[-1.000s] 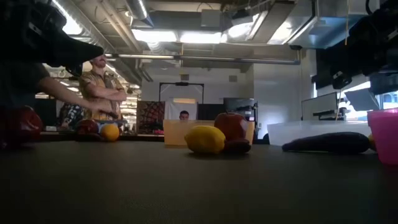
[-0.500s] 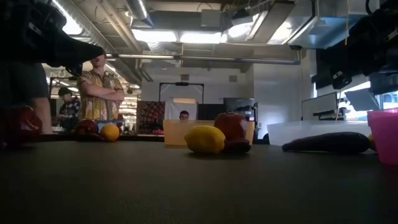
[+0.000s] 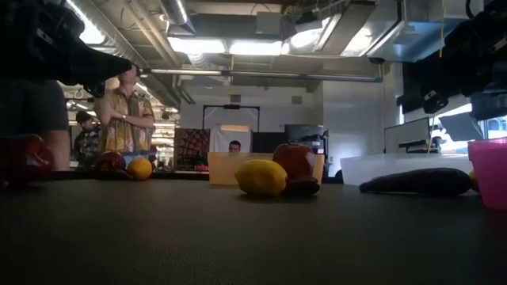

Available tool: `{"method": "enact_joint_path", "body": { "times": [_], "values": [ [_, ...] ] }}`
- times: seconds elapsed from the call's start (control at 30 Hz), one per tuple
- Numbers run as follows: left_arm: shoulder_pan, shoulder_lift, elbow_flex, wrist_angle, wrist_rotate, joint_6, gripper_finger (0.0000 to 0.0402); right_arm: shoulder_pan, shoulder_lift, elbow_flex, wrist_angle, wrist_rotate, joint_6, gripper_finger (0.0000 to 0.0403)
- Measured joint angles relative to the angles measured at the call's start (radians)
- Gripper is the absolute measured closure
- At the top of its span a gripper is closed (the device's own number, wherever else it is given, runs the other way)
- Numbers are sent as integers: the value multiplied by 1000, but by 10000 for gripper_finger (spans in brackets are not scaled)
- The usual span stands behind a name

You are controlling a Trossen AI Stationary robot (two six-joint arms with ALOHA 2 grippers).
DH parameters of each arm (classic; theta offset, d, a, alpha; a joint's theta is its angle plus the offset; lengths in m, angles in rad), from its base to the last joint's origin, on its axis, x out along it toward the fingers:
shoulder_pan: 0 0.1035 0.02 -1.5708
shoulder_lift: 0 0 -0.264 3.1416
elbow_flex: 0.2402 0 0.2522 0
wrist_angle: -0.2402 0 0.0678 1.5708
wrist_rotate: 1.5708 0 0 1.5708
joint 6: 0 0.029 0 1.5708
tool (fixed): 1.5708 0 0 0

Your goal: Sort produce into baskets

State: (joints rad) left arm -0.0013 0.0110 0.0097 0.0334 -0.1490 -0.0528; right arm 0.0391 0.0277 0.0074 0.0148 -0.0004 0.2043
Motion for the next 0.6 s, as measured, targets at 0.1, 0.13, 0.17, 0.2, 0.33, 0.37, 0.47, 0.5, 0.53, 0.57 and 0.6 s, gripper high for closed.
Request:
{"method": "enact_joint_path", "body": {
  "times": [0.1,0.13,0.17,0.2,0.33,0.37,0.47,0.5,0.53,0.57,0.6],
  "values": [
    [0,0,0,0,0,0,396,0,0,0,21,19,0,400],
    [0,0,0,0,0,0,396,0,0,0,31,38,-1,400],
    [0,0,0,0,0,0,396,0,0,0,34,59,-1,400],
    [0,0,0,0,0,0,396,0,0,0,34,78,0,400],
    [0,0,0,1,0,1,396,0,0,0,36,96,1,400],
    [1,0,0,7,-6,6,396,0,0,0,35,96,0,400],
    [2,0,0,9,-20,17,396,0,0,0,37,115,0,400],
    [2,0,0,9,-20,13,396,0,0,0,37,122,-2,400],
    [2,0,0,10,-20,-1,396,0,0,0,38,127,-10,400],
    [2,0,0,10,-21,-16,396,0,0,0,39,134,-26,400],
    [2,0,0,10,-20,-25,396,0,0,0,40,142,-37,400]
  ]
}}
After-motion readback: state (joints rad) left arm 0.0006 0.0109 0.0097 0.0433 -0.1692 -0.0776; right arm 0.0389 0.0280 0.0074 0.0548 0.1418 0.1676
